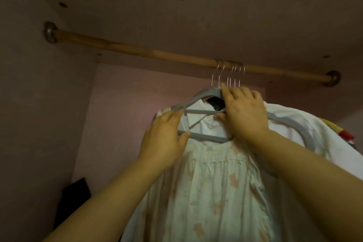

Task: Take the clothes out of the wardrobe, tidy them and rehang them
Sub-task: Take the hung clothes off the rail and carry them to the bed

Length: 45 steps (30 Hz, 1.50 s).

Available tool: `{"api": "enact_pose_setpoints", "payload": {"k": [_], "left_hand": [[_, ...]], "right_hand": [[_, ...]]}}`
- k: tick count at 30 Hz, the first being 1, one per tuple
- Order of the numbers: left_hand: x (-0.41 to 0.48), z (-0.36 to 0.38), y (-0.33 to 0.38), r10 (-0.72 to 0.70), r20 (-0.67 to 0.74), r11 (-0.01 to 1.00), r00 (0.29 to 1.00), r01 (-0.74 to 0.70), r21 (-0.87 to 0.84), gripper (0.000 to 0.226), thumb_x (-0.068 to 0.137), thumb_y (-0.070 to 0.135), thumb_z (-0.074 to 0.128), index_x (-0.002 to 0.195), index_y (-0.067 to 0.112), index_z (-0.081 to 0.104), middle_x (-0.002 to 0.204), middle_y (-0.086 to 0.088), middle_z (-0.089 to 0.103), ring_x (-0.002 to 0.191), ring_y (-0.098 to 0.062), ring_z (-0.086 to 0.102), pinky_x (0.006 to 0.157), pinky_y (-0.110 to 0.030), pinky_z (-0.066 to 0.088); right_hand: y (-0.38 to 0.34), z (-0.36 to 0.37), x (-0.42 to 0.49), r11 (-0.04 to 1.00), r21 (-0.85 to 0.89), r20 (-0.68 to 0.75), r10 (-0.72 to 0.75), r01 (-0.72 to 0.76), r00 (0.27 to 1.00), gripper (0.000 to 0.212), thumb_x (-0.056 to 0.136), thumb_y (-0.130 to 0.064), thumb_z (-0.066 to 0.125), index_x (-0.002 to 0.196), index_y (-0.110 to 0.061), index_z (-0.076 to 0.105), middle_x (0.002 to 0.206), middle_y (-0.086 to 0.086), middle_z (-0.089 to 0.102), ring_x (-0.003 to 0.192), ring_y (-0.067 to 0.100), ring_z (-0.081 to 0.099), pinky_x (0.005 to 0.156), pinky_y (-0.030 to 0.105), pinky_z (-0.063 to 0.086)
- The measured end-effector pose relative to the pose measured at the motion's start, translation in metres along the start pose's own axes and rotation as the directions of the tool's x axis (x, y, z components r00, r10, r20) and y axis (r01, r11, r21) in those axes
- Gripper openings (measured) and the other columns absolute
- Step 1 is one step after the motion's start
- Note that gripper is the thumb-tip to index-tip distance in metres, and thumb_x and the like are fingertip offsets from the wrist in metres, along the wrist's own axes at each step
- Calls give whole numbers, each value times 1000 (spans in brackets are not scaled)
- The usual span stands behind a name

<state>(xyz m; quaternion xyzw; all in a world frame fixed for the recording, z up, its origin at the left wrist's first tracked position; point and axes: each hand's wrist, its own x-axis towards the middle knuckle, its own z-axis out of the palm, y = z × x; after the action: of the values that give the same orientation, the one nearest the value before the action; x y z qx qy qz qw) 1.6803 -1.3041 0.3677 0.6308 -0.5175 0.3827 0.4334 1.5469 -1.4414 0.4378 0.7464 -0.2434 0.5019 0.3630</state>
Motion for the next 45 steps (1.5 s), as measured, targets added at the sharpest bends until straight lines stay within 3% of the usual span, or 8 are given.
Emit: {"api": "enact_pose_setpoints", "payload": {"k": [7,15,18,28,31,34,38,45], "left_hand": [[36,-3,-3,3,-48,995,999,2,105,66,90,32,56,147,17,25,146,-6,35,132,-25,31,107,-38,28],[42,-27,-2,59,-178,968,982,-13,250,72,88,52,49,148,22,20,145,-1,34,133,-23,26,110,-44,17],[21,-40,-4,37,-150,959,988,7,284,75,86,57,47,148,33,13,141,2,39,129,-22,31,109,-49,20],[-110,-121,28,-33,-222,879,975,134,459,75,71,61,44,138,41,20,102,-2,63,93,-28,53,76,-32,20],[-160,-155,50,-90,-239,794,967,215,568,76,69,50,69,136,34,38,88,-5,65,82,-31,57,71,-36,28],[-205,-190,83,-143,-266,667,953,292,686,72,66,49,68,132,26,50,79,-4,65,74,-32,59,65,-37,31],[-260,-235,139,-213,-322,494,922,386,779,72,65,49,72,130,24,53,73,-6,63,69,-32,58,61,-35,30],[-336,-321,257,-198,-473,102,859,498,861,71,66,47,61,133,31,43,73,-2,60,68,-28,56,63,-36,35]], "right_hand": [[19,0,8,997,17,-79,-70,71,994,71,85,-52,56,140,-10,40,130,12,54,110,33,48,85,41,33],[7,-27,-3,960,193,-445,-99,204,890,60,78,-39,72,119,4,61,106,22,66,83,40,64,57,39,52],[-5,-32,-28,943,196,-556,-118,268,823,58,82,-47,63,114,2,64,99,18,69,75,34,64,57,34,52],[-71,-52,-97,791,462,-593,-61,402,803,61,83,-51,63,115,1,64,99,15,70,78,33,66,69,36,54],[-101,-65,-122,677,567,-614,-33,469,789,60,83,-50,64,116,0,63,97,14,70,76,31,65,72,33,50],[-132,-86,-147,532,674,-614,19,512,789,60,84,-50,62,119,-1,61,98,13,70,76,30,65,74,31,48],[-166,-132,-179,347,744,-626,64,571,777,60,85,-51,60,119,-2,61,98,14,69,74,31,65,68,35,53],[-210,-254,-215,-19,743,-658,165,670,735,65,82,-53,62,122,-1,59,101,14,69,79,31,65,78,30,47]]}}
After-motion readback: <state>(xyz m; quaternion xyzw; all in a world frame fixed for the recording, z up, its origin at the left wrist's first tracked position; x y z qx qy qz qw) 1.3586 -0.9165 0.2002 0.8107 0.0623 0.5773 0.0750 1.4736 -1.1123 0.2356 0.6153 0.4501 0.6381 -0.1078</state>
